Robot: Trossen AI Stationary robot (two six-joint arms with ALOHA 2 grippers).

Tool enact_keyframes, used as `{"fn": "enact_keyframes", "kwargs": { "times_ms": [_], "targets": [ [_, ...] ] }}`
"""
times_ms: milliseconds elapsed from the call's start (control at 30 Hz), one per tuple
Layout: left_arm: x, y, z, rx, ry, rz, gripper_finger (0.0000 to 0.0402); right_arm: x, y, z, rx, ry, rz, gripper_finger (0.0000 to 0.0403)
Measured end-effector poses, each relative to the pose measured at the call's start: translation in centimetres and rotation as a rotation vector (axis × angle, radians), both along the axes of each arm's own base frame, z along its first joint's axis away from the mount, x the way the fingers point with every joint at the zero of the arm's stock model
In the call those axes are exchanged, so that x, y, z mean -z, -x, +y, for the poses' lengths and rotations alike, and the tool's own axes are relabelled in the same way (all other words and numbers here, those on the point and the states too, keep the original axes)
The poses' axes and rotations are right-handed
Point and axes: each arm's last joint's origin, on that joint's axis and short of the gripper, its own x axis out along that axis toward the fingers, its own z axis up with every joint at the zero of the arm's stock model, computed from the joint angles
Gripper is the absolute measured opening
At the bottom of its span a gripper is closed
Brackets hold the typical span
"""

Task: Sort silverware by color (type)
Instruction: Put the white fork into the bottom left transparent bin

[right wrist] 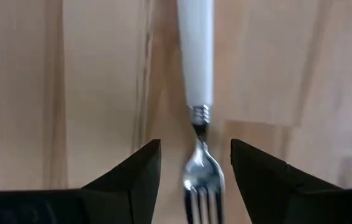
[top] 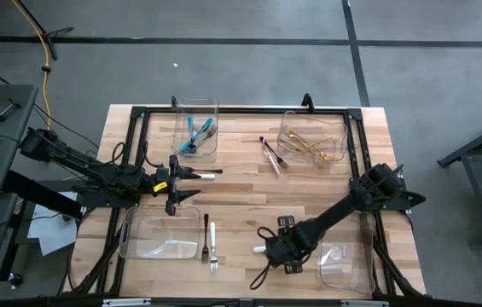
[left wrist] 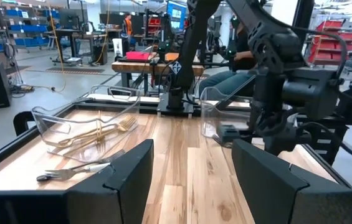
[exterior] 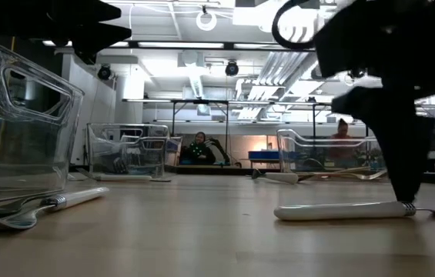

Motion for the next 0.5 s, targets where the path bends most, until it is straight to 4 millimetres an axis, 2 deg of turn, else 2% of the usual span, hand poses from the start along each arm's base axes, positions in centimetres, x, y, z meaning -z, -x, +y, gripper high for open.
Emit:
{"fn": "enact_keyframes", "kwargs": {
  "times_ms": [133,233,333,433,500],
  "targets": [
    [0.0,0.0,0.0,0.000,0.000,0.000,0.0211,0.8,0.3,-0.2,0.029,-0.026,-0.024,0.0189],
    [0.0,0.0,0.0,0.000,0.000,0.000,0.0211,1.1,0.5,-0.4,0.066,-0.019,-0.023,0.0169],
    [0.0,0.0,0.0,0.000,0.000,0.000,0.0211,1.3,0.7,-0.6,0.082,-0.001,0.001,0.0119],
    [0.0,0.0,0.0,0.000,0.000,0.000,0.0211,1.3,0.6,-1.0,0.118,0.011,0.006,0.0042],
    [0.0,0.0,0.0,0.000,0.000,0.001,0.0211,1.4,0.5,-1.2,0.134,0.012,0.012,0.0013]
  ]
}}
